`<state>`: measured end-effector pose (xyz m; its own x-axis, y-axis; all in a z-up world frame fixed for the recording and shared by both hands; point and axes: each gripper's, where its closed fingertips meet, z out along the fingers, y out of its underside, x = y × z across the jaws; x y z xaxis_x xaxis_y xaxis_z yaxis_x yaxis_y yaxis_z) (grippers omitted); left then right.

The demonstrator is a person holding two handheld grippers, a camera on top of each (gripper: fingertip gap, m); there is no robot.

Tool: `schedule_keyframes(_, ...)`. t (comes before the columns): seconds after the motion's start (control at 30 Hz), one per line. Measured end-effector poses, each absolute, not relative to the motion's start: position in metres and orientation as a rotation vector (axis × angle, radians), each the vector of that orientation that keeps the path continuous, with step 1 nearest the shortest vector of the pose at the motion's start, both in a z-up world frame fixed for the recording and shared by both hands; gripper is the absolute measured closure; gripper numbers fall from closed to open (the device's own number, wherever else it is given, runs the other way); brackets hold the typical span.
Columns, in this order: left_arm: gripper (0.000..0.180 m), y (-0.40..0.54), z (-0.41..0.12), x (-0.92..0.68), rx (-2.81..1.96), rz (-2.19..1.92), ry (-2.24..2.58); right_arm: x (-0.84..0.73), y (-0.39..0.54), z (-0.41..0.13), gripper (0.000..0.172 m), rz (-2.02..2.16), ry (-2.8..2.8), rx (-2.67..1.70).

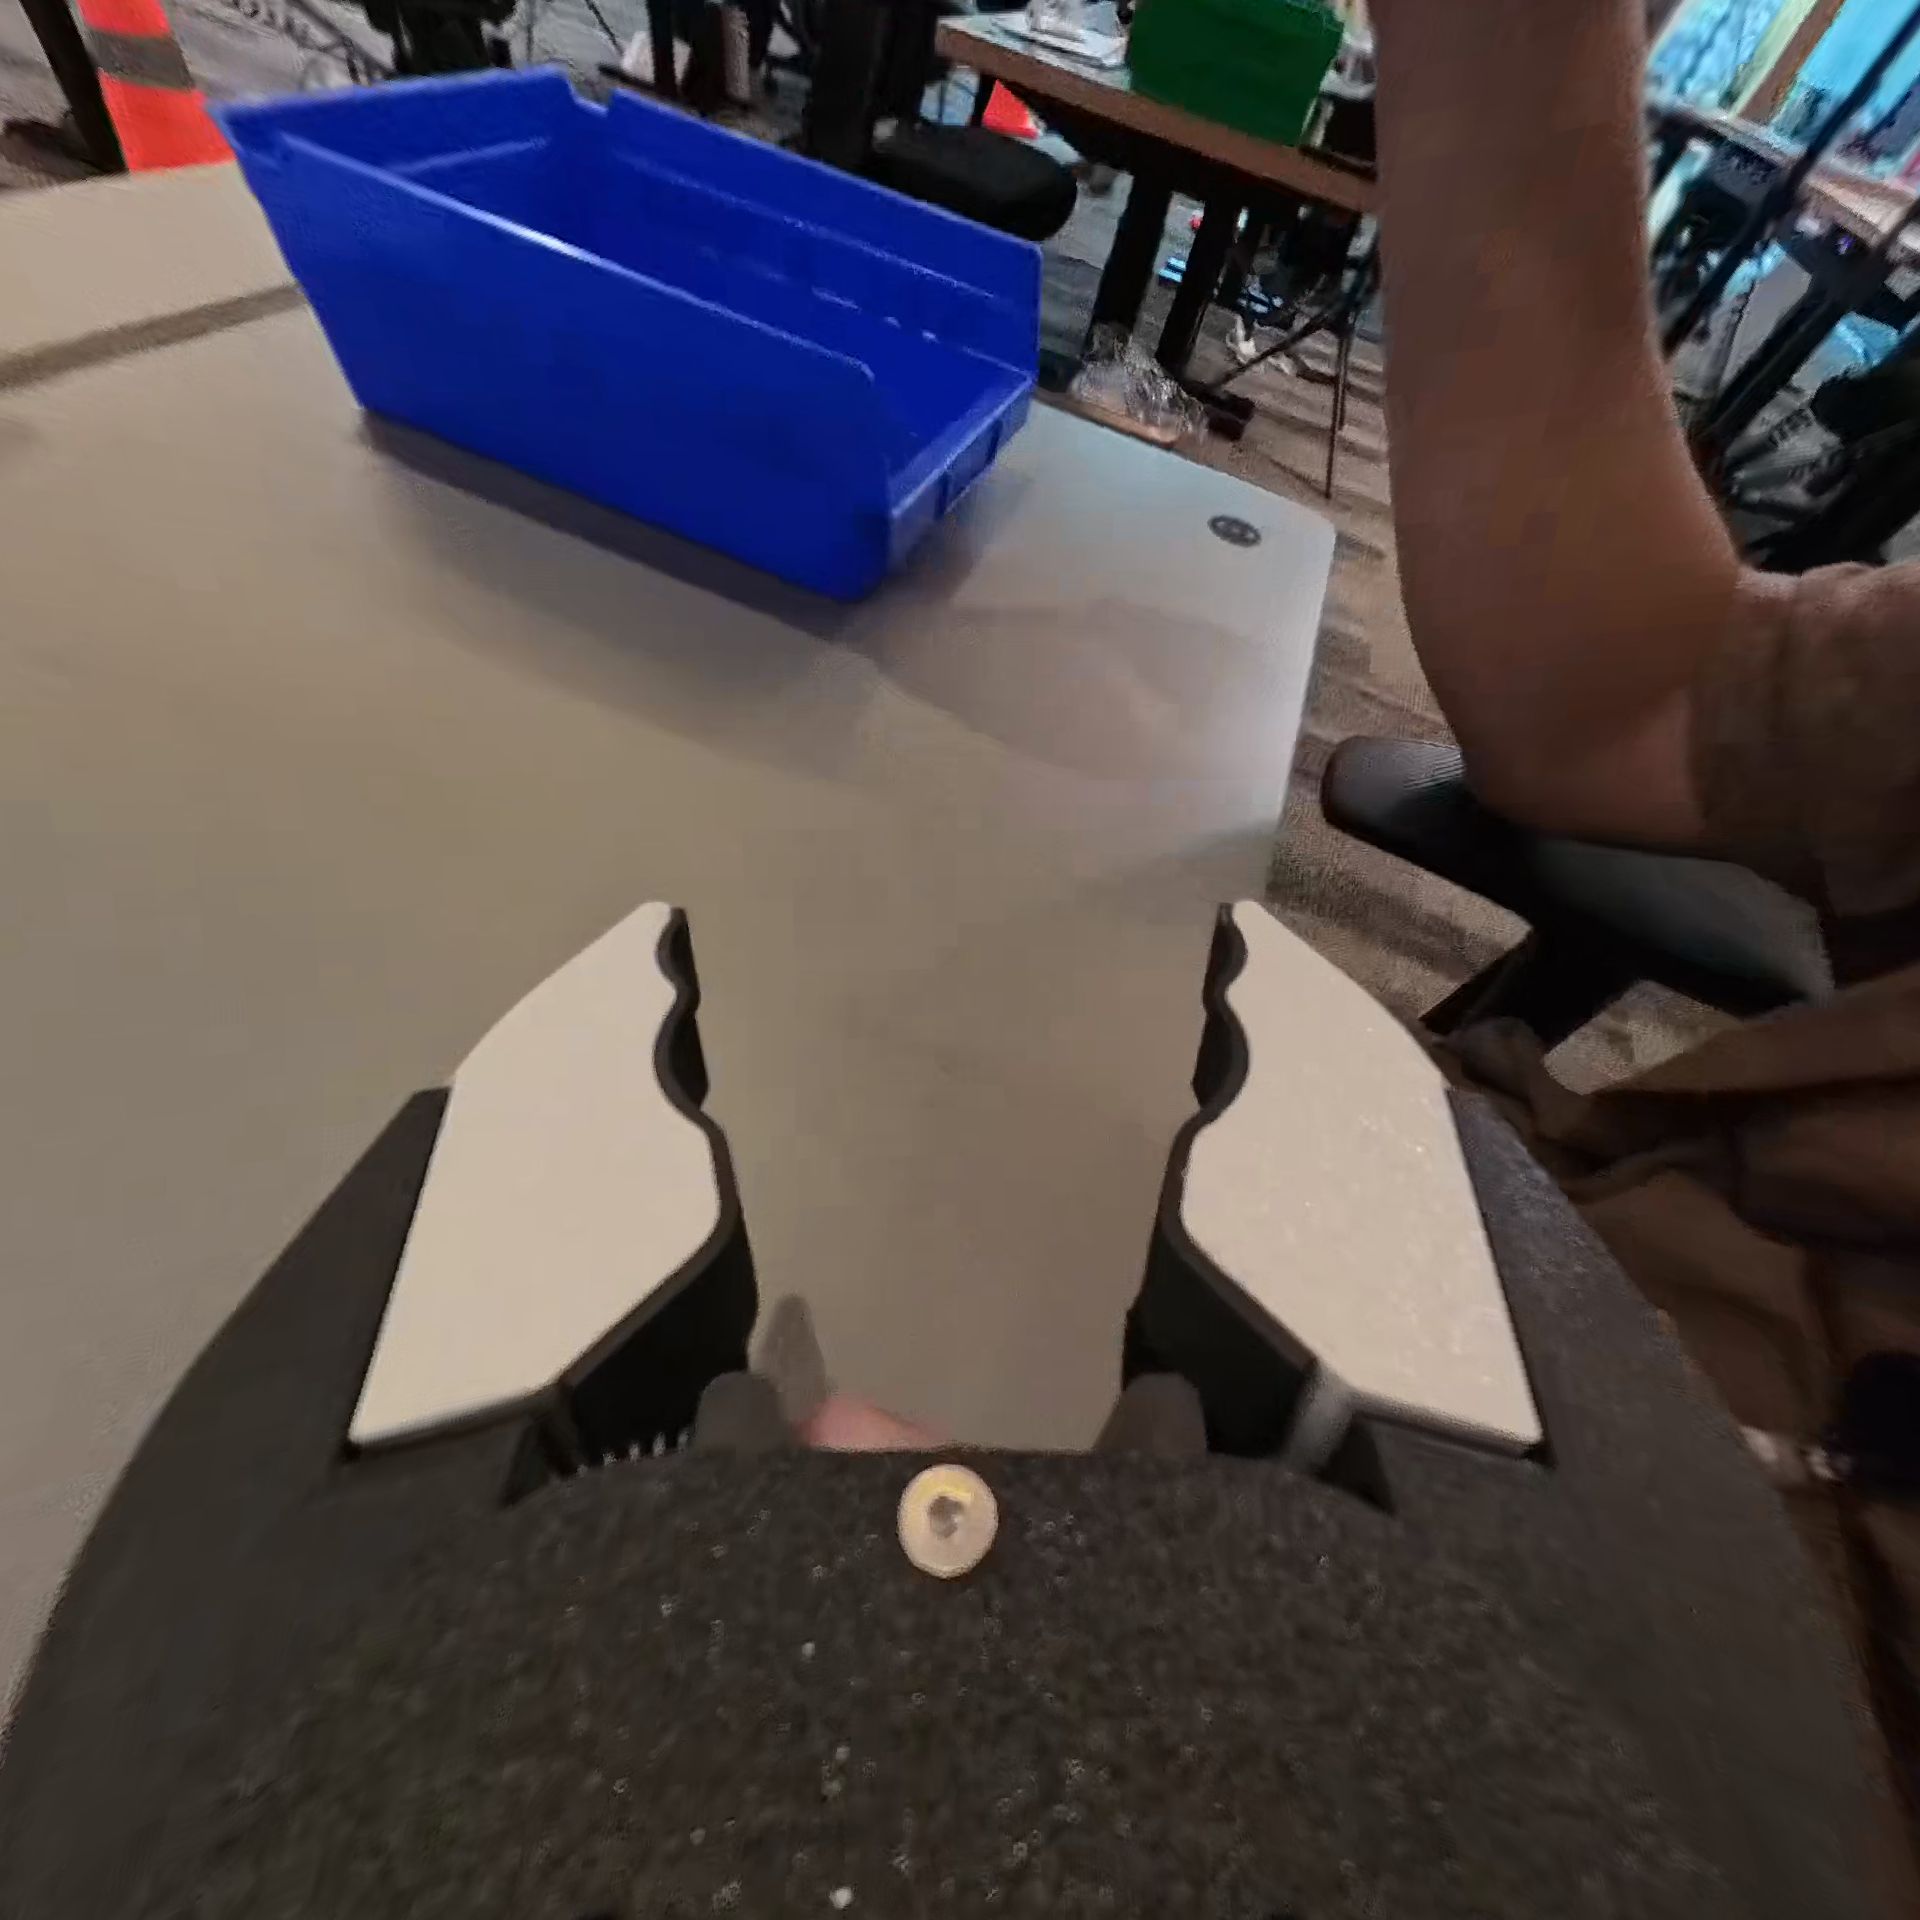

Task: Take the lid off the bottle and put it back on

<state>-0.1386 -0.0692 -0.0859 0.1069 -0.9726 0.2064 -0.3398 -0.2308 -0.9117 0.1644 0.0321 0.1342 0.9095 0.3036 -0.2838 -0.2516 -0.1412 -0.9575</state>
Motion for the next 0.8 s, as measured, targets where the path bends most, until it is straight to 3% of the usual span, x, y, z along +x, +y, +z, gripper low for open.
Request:
schedule_keyframes(0.17, 0.096, -0.089, -0.09, -0.169, -1.693, -1.168, 0.999, 0.215, 0.05, 0.085, 0.092, 0.563, 0.196, -1.755)
schedule_keyframes(0.23, 0.105, -0.088, -0.089, -0.187, -1.676, -1.153, 0.893, 0.227, 0.065, 0.052, 0.092, 0.607, 0.285, -1.812)
schedule_keyframes(0.47, 0.109, -0.07, -0.082, -0.225, -1.699, -1.151, 0.719, 0.235, 0.106, -0.066, 0.092, 0.688, 0.488, -2.078)
schedule_keyframes(0.8, 0.108, -0.07, -0.088, -0.226, -1.707, -1.135, 0.73, 0.243, 0.111, -0.14, 0.097, 0.443, 0.515, -2.348)
